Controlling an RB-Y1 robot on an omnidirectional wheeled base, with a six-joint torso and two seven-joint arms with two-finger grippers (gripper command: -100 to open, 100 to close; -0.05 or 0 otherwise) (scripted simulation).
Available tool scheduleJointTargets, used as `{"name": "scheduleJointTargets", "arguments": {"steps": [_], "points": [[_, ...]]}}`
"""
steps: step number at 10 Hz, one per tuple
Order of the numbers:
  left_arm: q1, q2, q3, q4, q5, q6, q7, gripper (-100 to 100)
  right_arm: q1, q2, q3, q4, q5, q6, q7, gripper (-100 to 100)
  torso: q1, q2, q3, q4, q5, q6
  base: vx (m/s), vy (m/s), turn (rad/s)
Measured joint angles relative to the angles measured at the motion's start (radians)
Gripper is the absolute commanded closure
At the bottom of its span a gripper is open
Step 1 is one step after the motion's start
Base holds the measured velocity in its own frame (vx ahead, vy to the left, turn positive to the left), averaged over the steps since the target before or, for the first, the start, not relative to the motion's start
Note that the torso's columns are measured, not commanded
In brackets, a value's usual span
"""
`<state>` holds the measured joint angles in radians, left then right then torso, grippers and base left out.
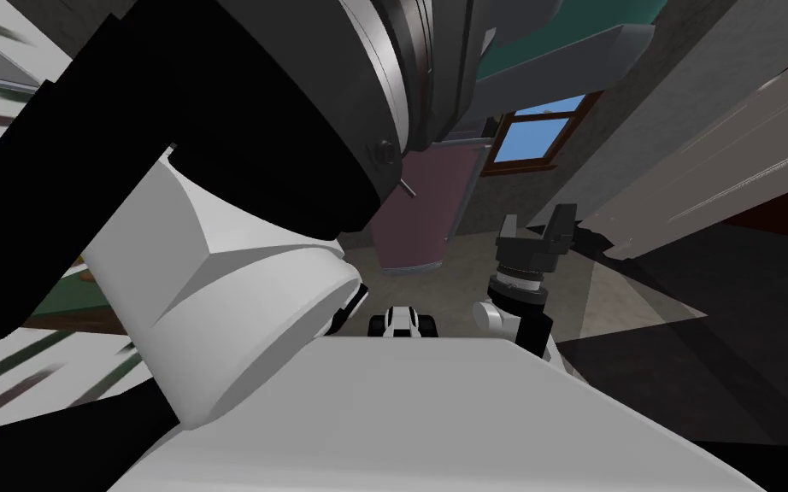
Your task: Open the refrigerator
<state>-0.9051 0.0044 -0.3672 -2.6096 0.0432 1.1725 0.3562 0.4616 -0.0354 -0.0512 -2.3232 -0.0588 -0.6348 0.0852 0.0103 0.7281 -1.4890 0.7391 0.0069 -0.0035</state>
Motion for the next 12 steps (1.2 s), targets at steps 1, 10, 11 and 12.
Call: {"name": "scheduleJointTargets", "arguments": {"steps": [1, 10, 11, 12], "points": [[0.001, -0.003, -0.012, -0.005, 0.0, -0.005, 0.007, 100, 0.0, 0.0, 0.0, 0.0, 0.0, 0.0, 0.0, 0, 0.0, 0.0, 0.0, -0.001, 0.001, -0.001, -0.08, 0.265, -0.039], [-0.203, -0.035, 0.003, 0.074, -0.015, 0.108, 0.069, -100, 0.0, 0.001, 0.0, 0.0, 0.0, 0.0, 0.0, 0, -0.006, 0.012, 0.01, 0.003, -0.004, 0.003, 0.005, 0.034, -0.01], [-0.228, -0.036, 0.008, 0.089, -0.013, 0.124, 0.075, -100, 0.0, 0.001, 0.0, 0.0, 0.0, 0.0, 0.0, 0, -0.003, 0.014, 0.008, 0.005, -0.002, 0.003, 0.006, 0.01, -0.005], [-0.244, -0.04, 0.006, 0.102, -0.017, 0.132, 0.08, -100, 0.0, 0.0, 0.0, 0.0, 0.0, 0.0, 0.0, 0, -0.002, 0.015, 0.008, 0.006, -0.001, 0.003, 0.004, 0.009, -0.007]]}}
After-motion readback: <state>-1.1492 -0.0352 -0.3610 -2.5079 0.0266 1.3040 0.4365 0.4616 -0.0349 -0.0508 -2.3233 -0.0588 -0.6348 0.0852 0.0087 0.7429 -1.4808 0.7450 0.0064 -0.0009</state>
